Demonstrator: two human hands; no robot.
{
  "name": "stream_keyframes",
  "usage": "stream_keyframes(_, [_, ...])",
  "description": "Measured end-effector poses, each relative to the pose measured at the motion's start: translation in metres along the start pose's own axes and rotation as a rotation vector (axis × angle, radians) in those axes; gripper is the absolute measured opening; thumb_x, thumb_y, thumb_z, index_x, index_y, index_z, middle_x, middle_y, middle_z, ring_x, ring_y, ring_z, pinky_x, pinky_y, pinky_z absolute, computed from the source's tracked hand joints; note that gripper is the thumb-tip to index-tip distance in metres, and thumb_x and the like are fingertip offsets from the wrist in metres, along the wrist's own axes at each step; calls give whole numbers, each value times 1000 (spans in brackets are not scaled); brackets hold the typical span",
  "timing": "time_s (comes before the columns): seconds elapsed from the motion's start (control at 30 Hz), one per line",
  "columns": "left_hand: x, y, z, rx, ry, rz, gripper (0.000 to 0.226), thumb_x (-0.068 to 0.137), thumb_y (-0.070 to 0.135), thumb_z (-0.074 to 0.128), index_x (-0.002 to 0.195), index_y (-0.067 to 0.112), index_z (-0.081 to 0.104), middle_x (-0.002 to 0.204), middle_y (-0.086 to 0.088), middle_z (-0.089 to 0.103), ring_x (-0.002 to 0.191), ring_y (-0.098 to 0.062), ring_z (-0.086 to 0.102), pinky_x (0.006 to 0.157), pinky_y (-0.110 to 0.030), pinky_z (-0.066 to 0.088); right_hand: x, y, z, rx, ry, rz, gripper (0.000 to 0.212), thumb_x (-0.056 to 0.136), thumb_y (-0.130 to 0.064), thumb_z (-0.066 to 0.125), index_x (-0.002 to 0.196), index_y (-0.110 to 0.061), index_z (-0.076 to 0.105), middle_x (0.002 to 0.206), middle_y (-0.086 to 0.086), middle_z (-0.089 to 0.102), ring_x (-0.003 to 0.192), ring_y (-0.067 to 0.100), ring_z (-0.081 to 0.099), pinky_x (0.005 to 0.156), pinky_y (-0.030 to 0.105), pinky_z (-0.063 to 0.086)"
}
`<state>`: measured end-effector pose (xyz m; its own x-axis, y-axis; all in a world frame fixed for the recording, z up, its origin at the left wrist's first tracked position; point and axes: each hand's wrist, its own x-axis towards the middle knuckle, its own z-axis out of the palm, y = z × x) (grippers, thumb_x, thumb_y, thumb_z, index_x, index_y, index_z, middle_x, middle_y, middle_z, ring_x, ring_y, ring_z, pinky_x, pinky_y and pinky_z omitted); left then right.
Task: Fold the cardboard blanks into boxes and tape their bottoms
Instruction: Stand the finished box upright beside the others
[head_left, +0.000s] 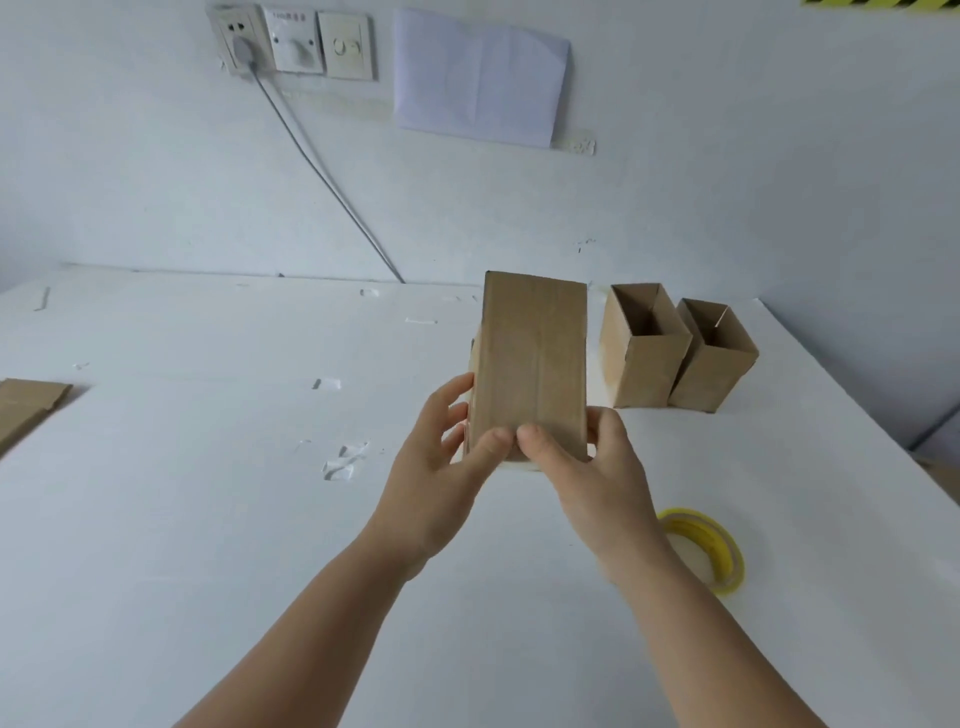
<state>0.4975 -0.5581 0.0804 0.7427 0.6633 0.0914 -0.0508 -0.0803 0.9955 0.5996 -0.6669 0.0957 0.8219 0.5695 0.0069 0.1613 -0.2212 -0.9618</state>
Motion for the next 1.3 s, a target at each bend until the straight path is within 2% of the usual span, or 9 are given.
stream_keyframes(0.17, [20,-17,-11,190,-62,51,60,79,30,60,135,32,41,127,15,59,120,-7,56,96,-41,50,12,12,13,-139,40,-58,27,87,-39,60,111,-27,57,97,-17,64,89,0,59,68,18,46])
stream_keyframes(0.33, [48,-39,-16,429,-29,72,57,82,5,57,128,38,49,93,21,69,93,1,65,71,-18,51,35,31,21,-285,71,-81,21,87,-30,59,107,-24,65,96,-8,65,90,10,61,74,28,51])
stream_keyframes(0.43, [68,-54,-6,530,2,69,54,81,12,59,127,40,50,98,11,67,94,-4,64,76,-25,52,52,47,21,-368,153,-77,23,86,-28,61,107,-22,66,93,-6,58,86,9,58,72,24,48])
stream_keyframes(0.57, [98,-70,17,528,14,37,57,84,13,57,132,40,47,104,6,64,96,-9,63,79,-26,51,83,63,16,-401,224,-56,29,87,-26,61,116,-22,66,93,-1,57,82,12,57,73,25,49])
stream_keyframes(0.7, [135,-87,45,491,42,-20,62,89,12,57,142,38,40,123,1,46,98,-12,63,86,-22,49,120,84,5,-409,277,-49,31,90,-21,59,121,-20,64,95,0,61,83,13,58,74,23,48])
stream_keyframes(0.87, [174,-113,75,526,17,-94,60,85,11,52,135,43,46,96,2,65,92,-13,63,75,-27,51,162,114,-9,-413,268,-1,36,93,-18,59,129,-16,59,113,1,66,99,16,61,81,19,47])
stream_keyframes(1.03, [204,-131,98,489,64,-175,56,90,11,52,137,42,44,114,-1,48,96,-11,62,79,-21,48,199,141,-13,-407,254,35,36,95,-20,54,130,-15,58,115,5,60,100,17,58,86,23,48])
stream_keyframes(1.13, [221,-140,103,525,62,-120,51,87,9,50,127,40,53,102,0,62,93,-13,64,70,-21,47,215,149,-11,-389,245,54,37,97,-21,51,132,-14,54,118,6,54,102,18,56,90,27,50])
stream_keyframes(1.3, [239,-144,109,467,57,-149,45,93,11,49,130,37,51,110,14,65,103,-8,61,80,-22,49,231,159,-5,-363,219,69,41,97,-20,50,138,-16,47,130,5,51,112,19,56,92,27,47])
